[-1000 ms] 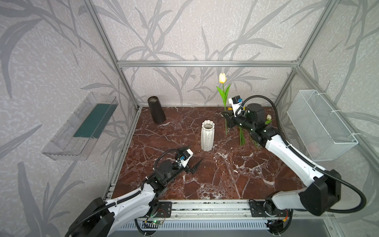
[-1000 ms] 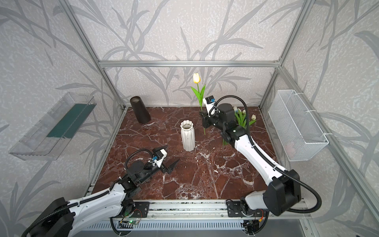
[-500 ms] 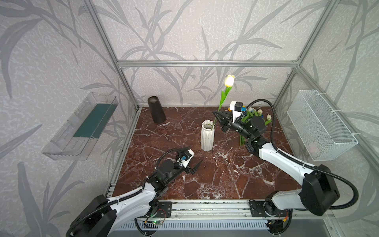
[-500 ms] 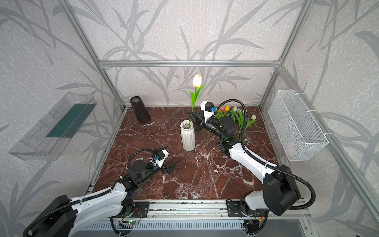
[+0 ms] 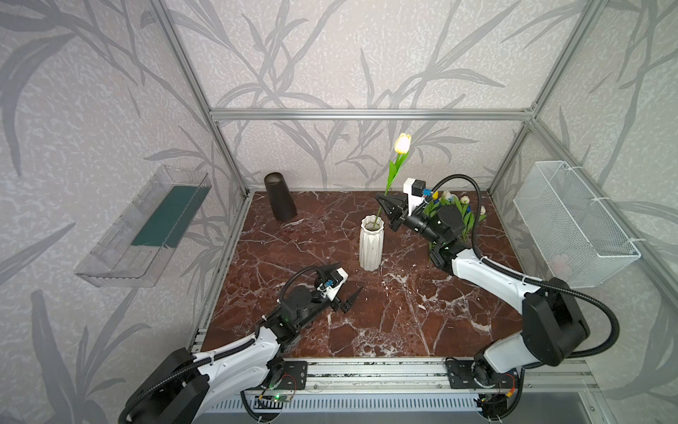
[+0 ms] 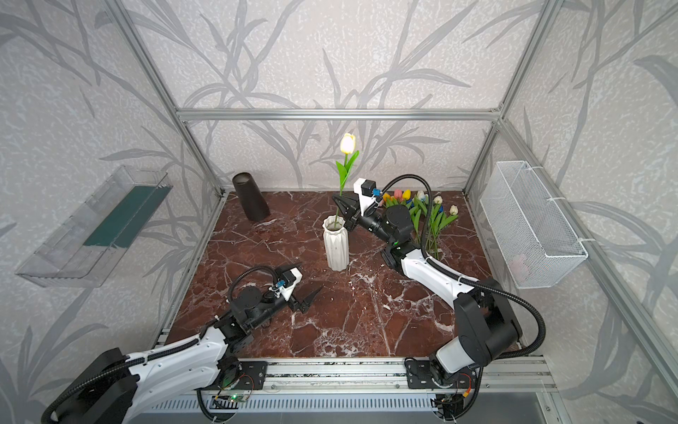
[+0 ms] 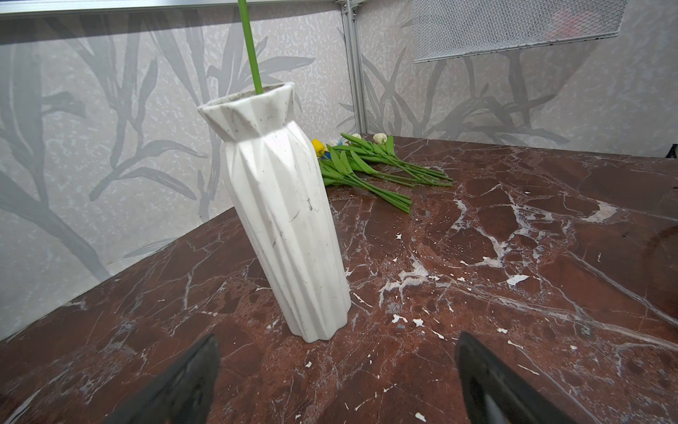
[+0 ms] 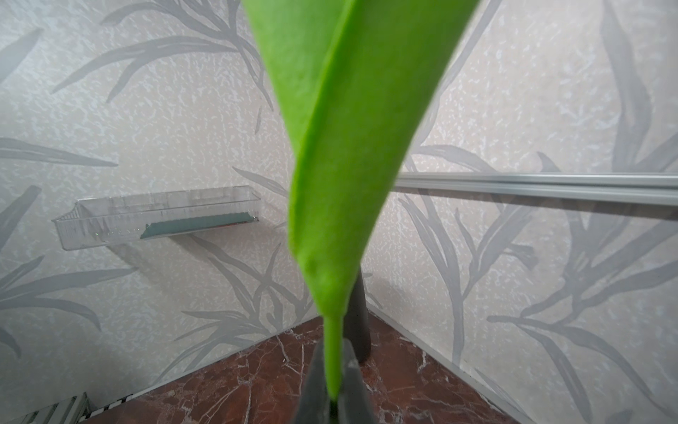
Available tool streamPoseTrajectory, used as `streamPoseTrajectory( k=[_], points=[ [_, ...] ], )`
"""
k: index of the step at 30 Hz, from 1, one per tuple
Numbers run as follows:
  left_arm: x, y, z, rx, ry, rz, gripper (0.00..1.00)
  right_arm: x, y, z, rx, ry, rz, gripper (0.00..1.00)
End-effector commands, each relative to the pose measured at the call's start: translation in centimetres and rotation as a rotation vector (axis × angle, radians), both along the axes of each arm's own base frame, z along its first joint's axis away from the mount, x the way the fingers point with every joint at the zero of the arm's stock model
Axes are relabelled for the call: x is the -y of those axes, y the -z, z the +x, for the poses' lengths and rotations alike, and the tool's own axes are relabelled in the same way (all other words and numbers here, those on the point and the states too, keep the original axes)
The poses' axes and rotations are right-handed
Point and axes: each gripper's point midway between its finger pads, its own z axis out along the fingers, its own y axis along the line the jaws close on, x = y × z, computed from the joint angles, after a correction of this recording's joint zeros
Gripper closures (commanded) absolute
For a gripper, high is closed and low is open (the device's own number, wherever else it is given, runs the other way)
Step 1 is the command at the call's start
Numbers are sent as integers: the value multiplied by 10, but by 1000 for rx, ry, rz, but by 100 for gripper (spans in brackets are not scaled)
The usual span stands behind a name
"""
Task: Arrange the flowers into the vase
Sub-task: 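Lower the tulip stem into the vase mouth with the right gripper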
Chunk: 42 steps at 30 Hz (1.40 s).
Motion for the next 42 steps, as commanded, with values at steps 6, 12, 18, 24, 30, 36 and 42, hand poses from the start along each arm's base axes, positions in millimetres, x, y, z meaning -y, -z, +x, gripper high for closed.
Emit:
streamPoseTrajectory(
  k=[6, 12, 18, 24, 30, 36, 42],
  points=[
    [5, -5, -1, 27, 22, 10, 0, -17, 27, -4, 39, -9, -129, 100],
    [7, -3, 0, 18, 27, 15, 0, -27, 58, -8, 0, -5, -285, 97],
    [8, -3, -1, 17, 33, 15, 1, -23, 70, -7, -18, 20, -301, 87],
    [9, -3, -1, 17, 34, 17, 0, -23, 70, -9, 5, 37, -310, 67],
    [8, -3, -2, 18, 33, 22, 0, -20, 71, -7, 8, 59, -321, 65],
    [9, -2, -1, 17, 34, 28, 0, -19, 73, -12, 20, 49, -340, 45],
    [9, -5, -4, 19, 43, 21, 0, -12, 67, -22, 65, 55, -352, 29]
  ],
)
